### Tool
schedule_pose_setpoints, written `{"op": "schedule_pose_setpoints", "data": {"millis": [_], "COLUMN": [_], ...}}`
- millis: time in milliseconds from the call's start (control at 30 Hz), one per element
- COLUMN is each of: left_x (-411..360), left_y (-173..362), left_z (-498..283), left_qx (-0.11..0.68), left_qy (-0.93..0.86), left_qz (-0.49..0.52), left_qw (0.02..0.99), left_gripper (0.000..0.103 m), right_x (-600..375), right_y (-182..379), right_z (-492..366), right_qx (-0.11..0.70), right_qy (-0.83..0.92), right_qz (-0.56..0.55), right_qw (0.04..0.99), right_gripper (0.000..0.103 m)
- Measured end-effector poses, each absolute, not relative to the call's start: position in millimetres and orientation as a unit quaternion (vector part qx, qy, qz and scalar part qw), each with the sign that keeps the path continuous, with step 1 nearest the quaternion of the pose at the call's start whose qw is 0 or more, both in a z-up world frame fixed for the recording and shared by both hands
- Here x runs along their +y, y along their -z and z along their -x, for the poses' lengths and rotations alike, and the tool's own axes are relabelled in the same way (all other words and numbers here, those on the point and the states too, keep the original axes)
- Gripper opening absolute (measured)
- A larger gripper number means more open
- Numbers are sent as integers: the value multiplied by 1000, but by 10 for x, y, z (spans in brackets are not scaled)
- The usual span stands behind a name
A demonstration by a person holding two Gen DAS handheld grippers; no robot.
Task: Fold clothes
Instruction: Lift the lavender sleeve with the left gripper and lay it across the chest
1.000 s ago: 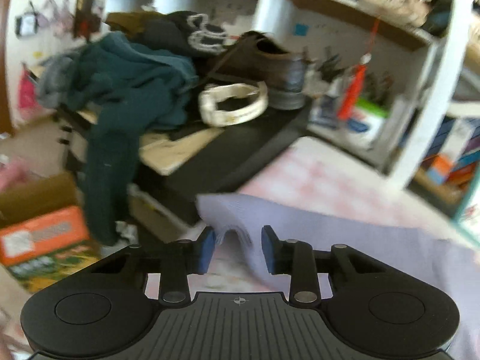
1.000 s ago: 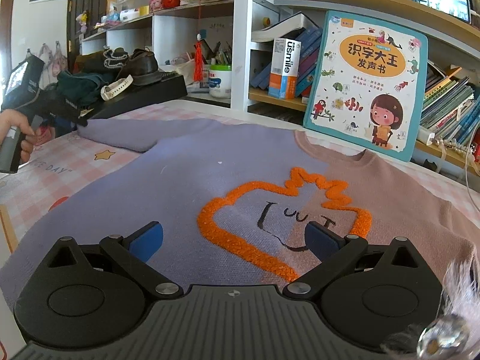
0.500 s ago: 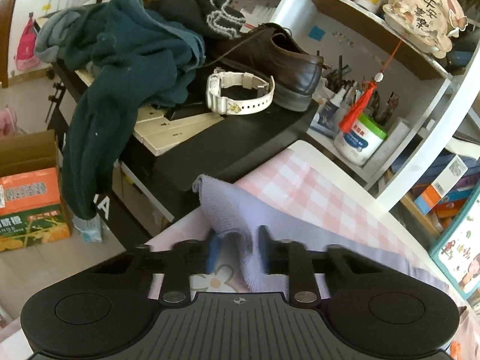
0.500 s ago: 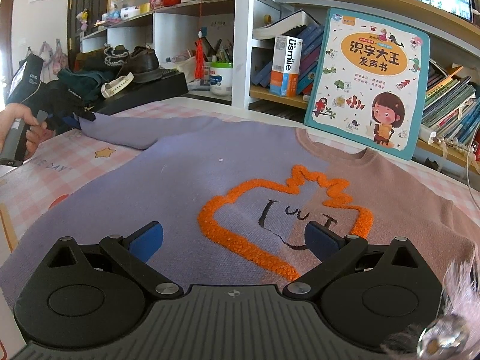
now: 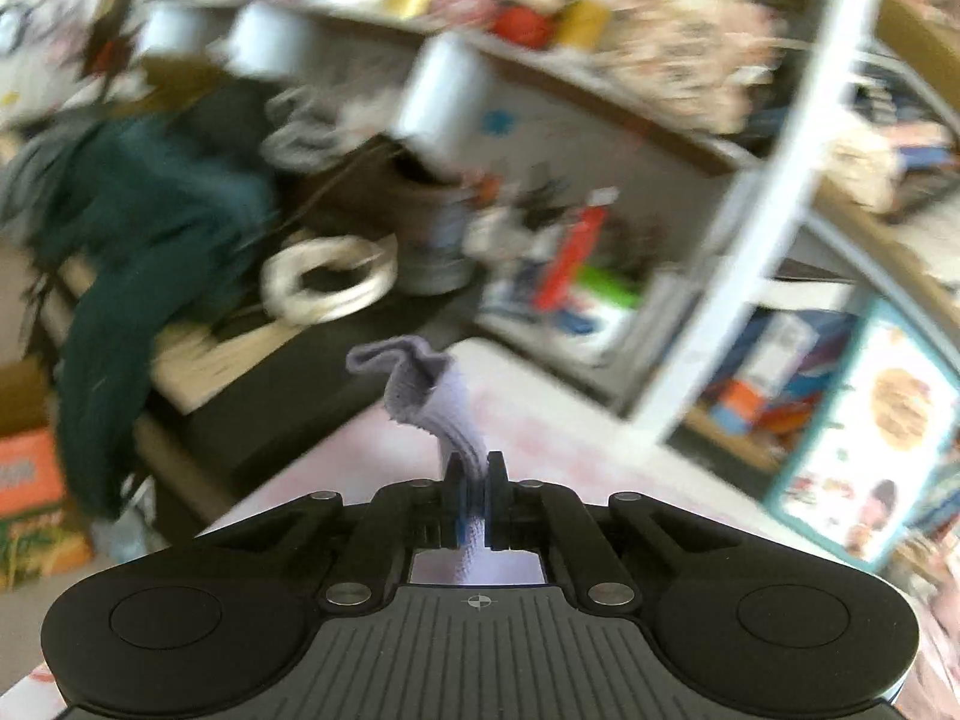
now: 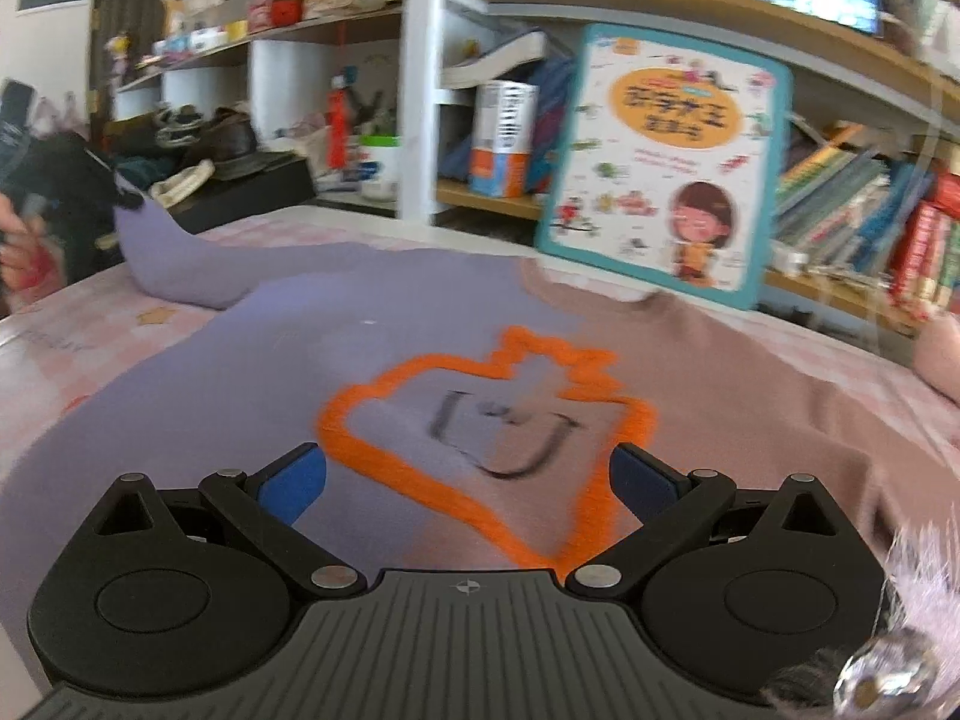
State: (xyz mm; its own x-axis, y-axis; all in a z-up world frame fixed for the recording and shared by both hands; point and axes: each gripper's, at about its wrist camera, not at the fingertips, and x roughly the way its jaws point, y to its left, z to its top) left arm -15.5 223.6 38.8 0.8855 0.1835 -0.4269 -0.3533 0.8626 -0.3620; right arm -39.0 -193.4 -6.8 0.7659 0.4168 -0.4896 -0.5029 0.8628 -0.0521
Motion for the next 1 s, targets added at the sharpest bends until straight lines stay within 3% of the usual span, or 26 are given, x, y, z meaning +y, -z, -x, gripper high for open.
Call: {"op": "schedule_pose_setpoints", "data": {"millis": [500, 1000], "left_x": [601, -662], "left_y": [-1004, -855], "left_z": [-511, -1026], "left_qx": [168, 231], "left_qy": [104, 212], "left_qz": [155, 129], "left_qw": [968, 941], "left_gripper": [3, 3], "right_x": [-2370, -2435], "right_y": [131, 106], "right_z": [455, 453], "right_qx": [254, 250], "right_qy": [-203, -221], "right_qz": [72, 46], "right_qw": [943, 941], "right_gripper": [102, 102]}}
